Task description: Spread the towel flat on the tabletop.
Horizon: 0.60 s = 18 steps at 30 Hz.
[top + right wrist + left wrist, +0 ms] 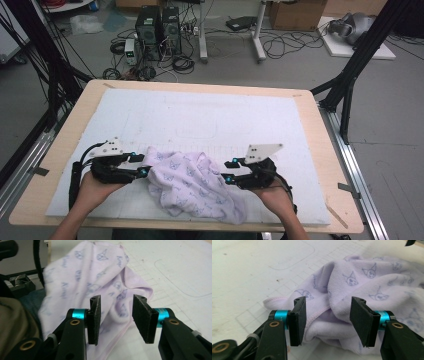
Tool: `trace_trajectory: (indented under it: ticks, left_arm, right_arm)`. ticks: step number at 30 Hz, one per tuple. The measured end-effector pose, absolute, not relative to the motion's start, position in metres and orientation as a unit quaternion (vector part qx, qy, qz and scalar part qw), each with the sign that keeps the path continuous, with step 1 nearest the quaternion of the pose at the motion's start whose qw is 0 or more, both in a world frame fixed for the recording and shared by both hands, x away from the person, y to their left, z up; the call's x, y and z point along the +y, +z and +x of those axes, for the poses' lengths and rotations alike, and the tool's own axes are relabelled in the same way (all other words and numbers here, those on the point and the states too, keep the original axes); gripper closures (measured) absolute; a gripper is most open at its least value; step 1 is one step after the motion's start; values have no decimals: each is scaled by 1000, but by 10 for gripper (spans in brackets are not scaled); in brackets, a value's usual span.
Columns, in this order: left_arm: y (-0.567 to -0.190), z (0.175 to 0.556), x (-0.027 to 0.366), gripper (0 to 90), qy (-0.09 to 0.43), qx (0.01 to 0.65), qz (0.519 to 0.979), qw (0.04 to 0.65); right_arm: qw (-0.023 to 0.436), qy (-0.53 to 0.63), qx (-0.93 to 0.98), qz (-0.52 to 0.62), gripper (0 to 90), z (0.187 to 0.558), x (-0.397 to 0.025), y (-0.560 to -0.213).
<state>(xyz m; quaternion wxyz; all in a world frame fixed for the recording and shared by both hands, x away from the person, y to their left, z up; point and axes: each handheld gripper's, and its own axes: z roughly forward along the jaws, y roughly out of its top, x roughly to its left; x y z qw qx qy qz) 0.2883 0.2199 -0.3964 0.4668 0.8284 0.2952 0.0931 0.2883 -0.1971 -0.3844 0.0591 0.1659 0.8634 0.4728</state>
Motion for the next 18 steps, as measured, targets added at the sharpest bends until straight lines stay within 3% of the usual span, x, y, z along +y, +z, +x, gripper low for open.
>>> trace_trajectory:
  ticks: [5,7,8,9,10,17,18]
  left_arm:
    - [-416,306,208,494,73,312,837,444]
    - [-423,310,205,613,64,314,841,436]
    - [-428,311,202,736,56,306,847,430]
    - [-428,311,202,765,56,306,847,430]
    - [-428,309,202,798,62,302,849,429]
    - [-405,300,214,839,91,297,835,454]
    - [-398,299,216,840,97,294,831,462]
  right_arm:
    - [32,429,887,170,537,314,-166,-413]
    - [17,427,887,176,555,320,-159,-424]
    - [-13,436,882,180,684,324,-157,-432]
    - [-13,436,882,180,684,324,-157,-432]
    - [-26,437,882,173,794,323,-156,-435]
    - [11,455,876,160,859,311,-171,-409]
    - [38,464,871,155,860,305,-179,-391]
